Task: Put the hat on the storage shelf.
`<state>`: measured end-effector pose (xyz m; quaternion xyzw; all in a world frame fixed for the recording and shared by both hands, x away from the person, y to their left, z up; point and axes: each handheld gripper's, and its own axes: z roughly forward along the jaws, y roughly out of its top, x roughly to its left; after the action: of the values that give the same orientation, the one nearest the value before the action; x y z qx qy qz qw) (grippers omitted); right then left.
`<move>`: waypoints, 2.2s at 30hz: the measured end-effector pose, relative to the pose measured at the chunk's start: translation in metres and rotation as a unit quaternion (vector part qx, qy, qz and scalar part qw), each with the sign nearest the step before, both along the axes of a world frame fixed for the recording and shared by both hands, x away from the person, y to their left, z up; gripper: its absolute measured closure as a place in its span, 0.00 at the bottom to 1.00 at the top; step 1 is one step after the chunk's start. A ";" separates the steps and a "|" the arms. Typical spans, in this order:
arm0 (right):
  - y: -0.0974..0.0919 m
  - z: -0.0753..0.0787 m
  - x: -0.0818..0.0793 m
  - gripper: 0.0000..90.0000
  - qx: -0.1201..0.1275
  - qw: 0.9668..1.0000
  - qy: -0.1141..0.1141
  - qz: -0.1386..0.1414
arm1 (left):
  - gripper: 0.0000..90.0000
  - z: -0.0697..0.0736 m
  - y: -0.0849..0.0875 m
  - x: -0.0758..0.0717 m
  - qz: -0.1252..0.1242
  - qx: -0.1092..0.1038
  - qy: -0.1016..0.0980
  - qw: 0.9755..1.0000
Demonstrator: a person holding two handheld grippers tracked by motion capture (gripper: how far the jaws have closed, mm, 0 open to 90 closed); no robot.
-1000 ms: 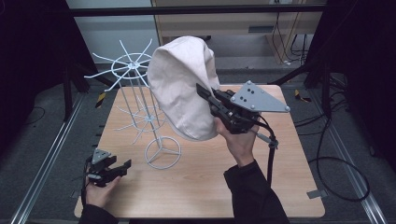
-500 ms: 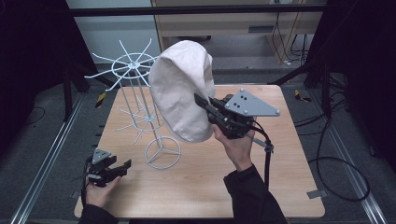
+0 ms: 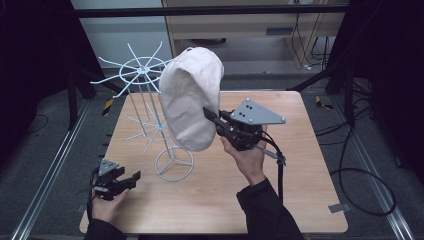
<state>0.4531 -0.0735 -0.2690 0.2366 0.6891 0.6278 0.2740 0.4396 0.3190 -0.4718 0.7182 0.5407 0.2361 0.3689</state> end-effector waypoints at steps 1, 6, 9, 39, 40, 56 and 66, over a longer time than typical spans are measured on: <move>0.001 -0.001 0.001 0.95 -0.001 1.000 0.002 0.000 | 0.37 0.000 0.000 0.000 0.000 0.000 0.000 1.000; 0.005 -0.006 0.005 0.95 -0.009 1.000 0.013 0.000 | 0.37 0.000 0.000 0.000 0.000 0.000 0.000 1.000; 0.007 -0.009 0.008 0.94 -0.013 1.000 0.018 -0.003 | 0.37 0.000 0.000 0.000 0.000 0.000 0.000 1.000; 0.012 -0.022 0.015 0.81 -0.020 0.999 0.029 -0.015 | 0.37 0.000 0.000 0.000 -0.001 0.001 0.002 1.000; 0.012 -0.022 0.016 0.80 -0.021 0.999 0.029 -0.016 | 0.37 0.000 0.000 0.000 -0.002 0.001 0.002 1.000; -0.011 -0.026 0.011 0.56 -0.004 0.998 0.039 -0.039 | 0.37 0.000 0.000 0.000 -0.001 0.001 0.002 1.000; -0.037 -0.040 -0.002 0.32 0.013 0.997 0.059 -0.046 | 0.37 -0.001 -0.001 0.000 -0.002 0.002 0.002 1.000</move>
<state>0.4514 -0.1105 -0.3092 0.3086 0.6841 0.6084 0.2581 0.4397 0.3183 -0.4723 0.7205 0.5397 0.2351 0.3665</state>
